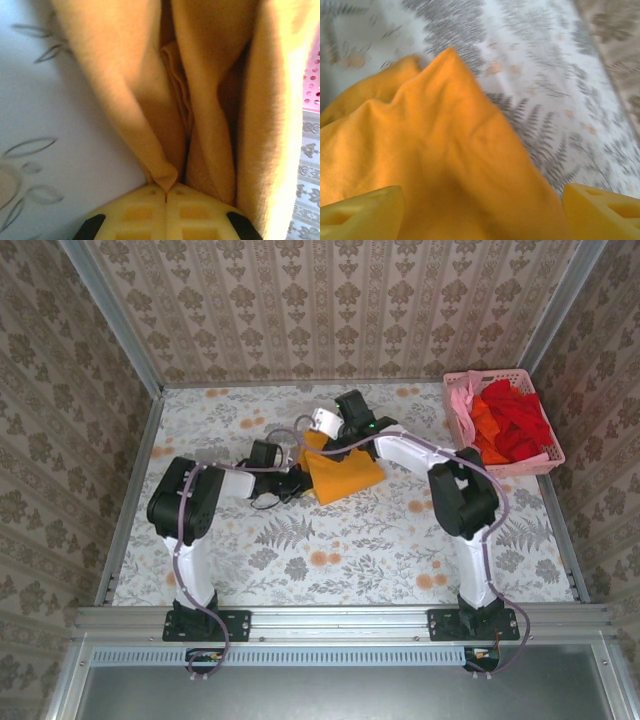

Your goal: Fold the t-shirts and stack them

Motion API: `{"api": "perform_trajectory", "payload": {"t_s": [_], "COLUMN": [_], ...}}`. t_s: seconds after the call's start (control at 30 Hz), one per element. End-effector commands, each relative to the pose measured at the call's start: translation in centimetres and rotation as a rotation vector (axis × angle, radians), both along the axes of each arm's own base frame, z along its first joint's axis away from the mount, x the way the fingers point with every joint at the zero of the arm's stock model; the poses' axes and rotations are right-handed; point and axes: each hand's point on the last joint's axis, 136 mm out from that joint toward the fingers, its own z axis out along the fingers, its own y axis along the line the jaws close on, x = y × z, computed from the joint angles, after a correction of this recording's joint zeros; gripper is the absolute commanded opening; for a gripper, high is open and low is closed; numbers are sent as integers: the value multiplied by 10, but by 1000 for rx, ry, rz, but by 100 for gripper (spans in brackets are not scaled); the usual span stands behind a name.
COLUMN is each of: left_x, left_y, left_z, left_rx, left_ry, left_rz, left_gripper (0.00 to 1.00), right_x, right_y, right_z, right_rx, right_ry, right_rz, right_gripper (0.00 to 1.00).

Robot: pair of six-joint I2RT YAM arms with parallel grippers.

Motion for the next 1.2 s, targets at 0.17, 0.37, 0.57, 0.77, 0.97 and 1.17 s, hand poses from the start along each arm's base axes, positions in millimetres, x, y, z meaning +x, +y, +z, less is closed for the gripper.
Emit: {"api": "perform_trajectory", "payload": {"t_s": [0.17, 0.37, 0.57, 0.77, 0.97, 1.17], "left_x": [-24, -5, 32, 68, 88, 101], "left_y": [49, 51, 41, 23, 4, -3], "left_z": [1, 50, 67, 56, 41, 51], "left_rx": [226, 241, 269, 284, 277, 277], "left_ry": [54, -75, -153, -155, -134, -161], "left_rz": [90, 121, 117, 85, 56, 39], "left_gripper": [27, 50, 59, 45, 19, 0], "right_x": [10, -12, -22, -16, -6, -2], "right_y": [-71, -78, -66, -67, -62, -56], "right_z": [42, -20, -54, -68, -77, -69], "right_rx": [541, 605, 604, 591, 627, 665], "right_ry": [111, 402, 549, 564, 613, 632], "right_rz": [-570, -694, -693, -695, -661, -628], "right_gripper": [78, 67, 62, 58, 42, 0]}}
